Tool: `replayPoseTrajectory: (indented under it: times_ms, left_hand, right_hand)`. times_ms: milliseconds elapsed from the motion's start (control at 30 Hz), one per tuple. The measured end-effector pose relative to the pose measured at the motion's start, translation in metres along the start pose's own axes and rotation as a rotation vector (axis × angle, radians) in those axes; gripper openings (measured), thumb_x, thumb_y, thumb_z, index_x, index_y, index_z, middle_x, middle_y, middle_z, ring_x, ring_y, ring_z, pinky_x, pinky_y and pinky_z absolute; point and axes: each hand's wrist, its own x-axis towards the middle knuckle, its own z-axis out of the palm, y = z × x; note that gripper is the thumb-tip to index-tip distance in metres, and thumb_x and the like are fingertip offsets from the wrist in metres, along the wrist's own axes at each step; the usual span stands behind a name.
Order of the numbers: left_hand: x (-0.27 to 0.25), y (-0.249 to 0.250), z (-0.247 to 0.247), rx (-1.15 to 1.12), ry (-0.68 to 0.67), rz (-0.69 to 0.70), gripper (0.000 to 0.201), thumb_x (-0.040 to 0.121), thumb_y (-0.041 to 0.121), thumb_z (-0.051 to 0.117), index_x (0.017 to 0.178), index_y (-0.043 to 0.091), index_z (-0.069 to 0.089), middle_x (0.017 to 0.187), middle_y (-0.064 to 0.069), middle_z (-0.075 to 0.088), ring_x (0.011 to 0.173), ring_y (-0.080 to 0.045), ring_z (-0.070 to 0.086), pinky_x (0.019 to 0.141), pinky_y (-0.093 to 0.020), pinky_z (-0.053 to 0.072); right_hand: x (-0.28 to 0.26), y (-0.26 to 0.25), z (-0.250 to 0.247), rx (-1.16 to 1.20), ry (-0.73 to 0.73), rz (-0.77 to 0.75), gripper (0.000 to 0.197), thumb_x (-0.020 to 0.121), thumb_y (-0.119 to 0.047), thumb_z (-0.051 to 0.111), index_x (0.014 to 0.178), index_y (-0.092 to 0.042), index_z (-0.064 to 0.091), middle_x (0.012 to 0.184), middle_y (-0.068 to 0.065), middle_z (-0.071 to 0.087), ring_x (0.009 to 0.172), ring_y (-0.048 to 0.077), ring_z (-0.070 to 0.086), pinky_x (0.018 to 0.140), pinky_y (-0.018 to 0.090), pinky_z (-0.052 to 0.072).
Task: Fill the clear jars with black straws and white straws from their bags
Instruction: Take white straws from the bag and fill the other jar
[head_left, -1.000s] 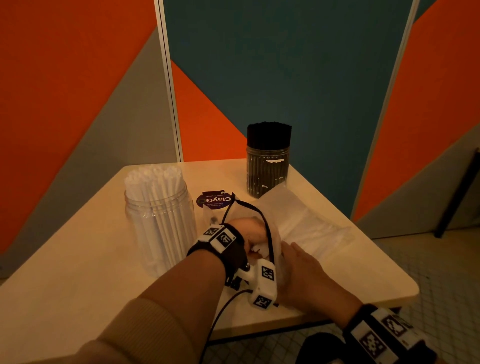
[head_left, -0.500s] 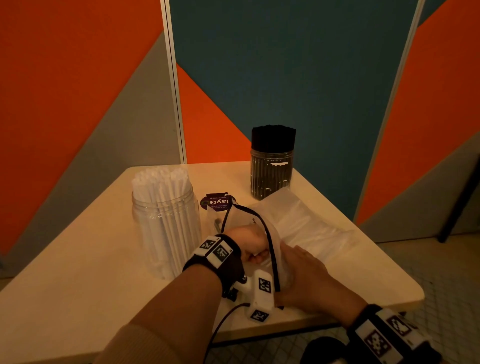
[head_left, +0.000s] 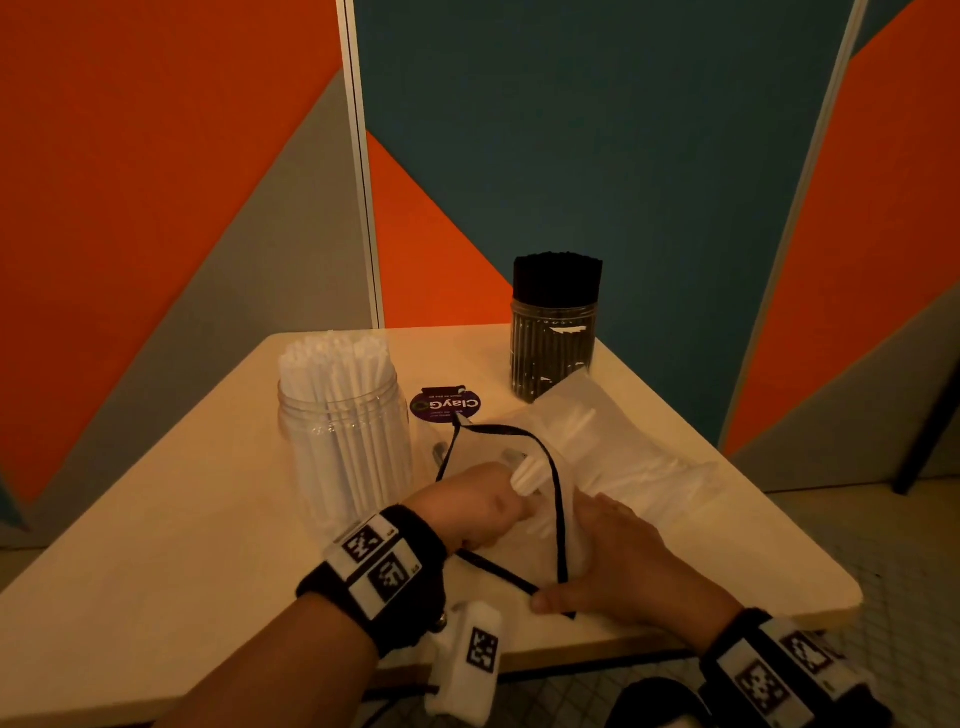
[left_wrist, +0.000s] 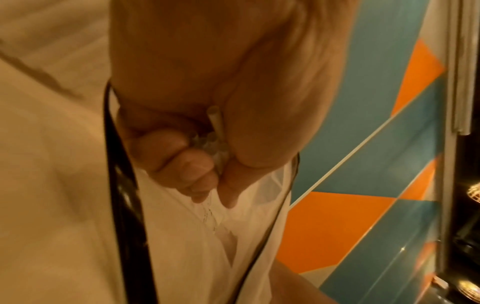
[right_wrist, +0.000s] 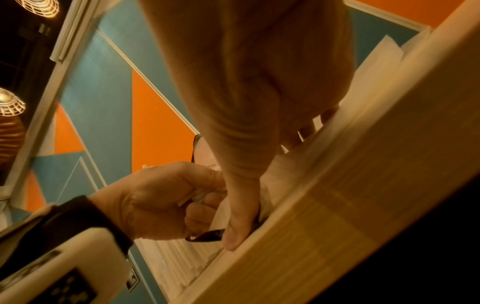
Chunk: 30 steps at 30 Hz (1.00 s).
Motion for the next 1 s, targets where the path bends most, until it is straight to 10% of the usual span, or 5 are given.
replayPoseTrajectory:
  times_ms: [133,367,533,1000]
  left_hand:
    - [-0.005,-0.007,-0.001,0.166,-0.002,0.008,0.036,0.093,0.035,0.061,0.123,0.017,0.051,0.095,-0.006,0.064,0.075,-0.017,0.059,0.061,-0.028,0.05]
    - [0.006,0.006,-0.01,0.141,-0.253,-0.161,0.026,0.091,0.028,0.064,0.083,0.003,0.066,0.073,-0.013,0.069,0.052,-0.014,0.061,0.05,-0.024,0.05]
    - [0.023,0.019,-0.008,0.356,-0.274,-0.233,0.043,0.101,0.028,0.051,0.136,0.003,0.052,0.135,-0.021,0.055,0.121,-0.038,0.054,0.093,-0.041,0.051]
    - [-0.028,-0.013,0.002,0.405,0.173,-0.056,0.034,0.097,0.037,0.053,0.12,0.012,0.054,0.111,-0.005,0.061,0.096,-0.02,0.058,0.071,-0.026,0.04]
  right_hand:
    - [0.001,0.0,0.0,-0.011,-0.025,0.015,0.154,0.04,-0.092,0.066,0.159,-0.029,-0.009,0.167,-0.005,0.01,0.154,0.02,0.006,0.123,0.04,0.012]
    - [0.002,0.0,0.001,-0.019,-0.009,0.002,0.147,0.048,-0.089,0.07,0.159,-0.031,-0.007,0.168,-0.007,0.008,0.154,0.019,0.005,0.122,0.04,0.011]
    - [0.002,0.001,0.002,-0.032,-0.005,-0.004,0.145,0.05,-0.089,0.07,0.16,-0.032,-0.006,0.168,-0.007,0.008,0.154,0.019,0.003,0.122,0.041,0.01]
    - [0.002,-0.004,-0.001,-0.052,-0.044,0.048,0.151,0.043,-0.092,0.067,0.16,-0.028,-0.003,0.168,-0.003,0.008,0.154,0.021,0.006,0.122,0.041,0.012]
